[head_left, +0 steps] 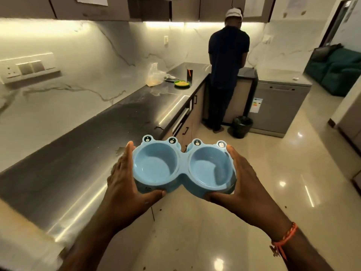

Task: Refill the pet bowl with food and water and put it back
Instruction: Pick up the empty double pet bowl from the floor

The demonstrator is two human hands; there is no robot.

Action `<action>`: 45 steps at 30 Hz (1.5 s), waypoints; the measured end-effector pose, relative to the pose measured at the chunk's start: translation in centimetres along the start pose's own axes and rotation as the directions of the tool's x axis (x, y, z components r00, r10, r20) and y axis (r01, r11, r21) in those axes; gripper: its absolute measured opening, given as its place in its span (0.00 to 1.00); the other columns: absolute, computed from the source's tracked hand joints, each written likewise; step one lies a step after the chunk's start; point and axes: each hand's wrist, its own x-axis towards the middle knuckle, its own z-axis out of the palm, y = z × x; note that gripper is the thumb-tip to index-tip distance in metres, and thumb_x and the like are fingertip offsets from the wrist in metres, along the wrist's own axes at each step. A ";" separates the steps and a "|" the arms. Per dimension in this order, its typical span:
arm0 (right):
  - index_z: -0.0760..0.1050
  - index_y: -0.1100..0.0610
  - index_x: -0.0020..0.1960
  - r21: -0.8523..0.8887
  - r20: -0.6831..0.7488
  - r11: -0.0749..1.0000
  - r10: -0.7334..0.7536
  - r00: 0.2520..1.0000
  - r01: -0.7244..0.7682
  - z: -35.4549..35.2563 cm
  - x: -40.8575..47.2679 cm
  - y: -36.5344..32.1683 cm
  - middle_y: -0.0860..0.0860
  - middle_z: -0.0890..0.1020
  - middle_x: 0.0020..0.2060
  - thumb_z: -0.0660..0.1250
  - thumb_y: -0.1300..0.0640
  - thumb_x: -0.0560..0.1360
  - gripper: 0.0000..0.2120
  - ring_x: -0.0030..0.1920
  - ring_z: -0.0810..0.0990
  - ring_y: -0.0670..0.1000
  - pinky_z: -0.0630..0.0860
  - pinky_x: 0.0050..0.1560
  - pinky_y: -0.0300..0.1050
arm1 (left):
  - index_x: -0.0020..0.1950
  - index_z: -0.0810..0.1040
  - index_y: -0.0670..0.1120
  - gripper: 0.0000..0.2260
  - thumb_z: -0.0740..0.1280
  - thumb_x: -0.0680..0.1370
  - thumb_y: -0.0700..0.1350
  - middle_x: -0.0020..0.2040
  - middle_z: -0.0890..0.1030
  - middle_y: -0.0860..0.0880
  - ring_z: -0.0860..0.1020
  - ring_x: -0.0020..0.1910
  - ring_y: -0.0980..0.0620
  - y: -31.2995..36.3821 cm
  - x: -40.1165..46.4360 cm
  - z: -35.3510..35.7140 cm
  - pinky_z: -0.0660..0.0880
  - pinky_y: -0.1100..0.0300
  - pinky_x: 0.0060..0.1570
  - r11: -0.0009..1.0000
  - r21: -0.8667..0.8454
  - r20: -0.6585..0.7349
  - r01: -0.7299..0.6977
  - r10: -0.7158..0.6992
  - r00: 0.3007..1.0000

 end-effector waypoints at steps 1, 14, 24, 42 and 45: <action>0.52 0.29 0.73 -0.008 -0.005 1.000 0.002 1.000 -0.002 0.3 1.7 0.8 0.30 0.64 0.69 0.82 0.37 0.60 0.52 0.71 0.65 0.40 0.70 0.66 0.41 | 0.81 0.41 0.55 0.60 0.75 0.60 0.70 0.80 0.56 0.53 0.54 0.79 0.49 -0.7 1.9 0.8 0.54 0.45 0.76 1.000 -0.005 0.003 -0.004 0.004 1.000; 0.50 0.36 0.79 -0.038 0.071 0.996 0.079 0.994 -0.076 4.1 22.9 6.0 0.33 0.60 0.74 0.82 0.38 0.58 0.59 0.74 0.61 0.40 0.65 0.73 0.50 | 0.79 0.35 0.59 0.59 0.76 0.64 0.67 0.77 0.49 0.65 0.45 0.73 0.67 -7.4 21.8 2.9 0.47 0.59 0.74 1.000 -0.016 -0.016 0.024 -0.025 1.000; 0.49 0.28 0.74 0.081 0.364 0.980 -0.201 0.909 0.184 11.7 40.4 9.5 0.26 0.61 0.69 0.84 0.41 0.59 0.56 0.70 0.63 0.35 0.66 0.68 0.41 | 0.79 0.37 0.60 0.59 0.77 0.63 0.65 0.79 0.52 0.62 0.50 0.76 0.62 -12.5 27.1 2.2 0.51 0.63 0.71 0.946 0.046 -0.254 0.320 -0.298 0.920; 0.54 0.42 0.79 0.345 0.788 0.838 -0.503 0.354 0.423 30.4 58.0 12.4 0.37 0.60 0.75 0.78 0.38 0.57 0.57 0.74 0.60 0.42 0.55 0.72 0.38 | 0.79 0.53 0.55 0.53 0.76 0.61 0.65 0.78 0.62 0.55 0.62 0.75 0.52 -18.2 30.3 9.5 0.59 0.55 0.73 0.563 -0.045 -0.509 0.825 -0.723 0.466; 0.53 0.48 0.81 0.297 0.820 0.837 -0.470 0.327 0.459 33.3 57.7 13.1 0.42 0.60 0.79 0.78 0.40 0.56 0.60 0.77 0.59 0.46 0.53 0.72 0.37 | 0.72 0.60 0.60 0.45 0.76 0.60 0.63 0.68 0.71 0.59 0.70 0.64 0.57 -19.5 30.3 10.1 0.69 0.53 0.68 0.539 -0.065 -0.493 0.840 -0.749 0.443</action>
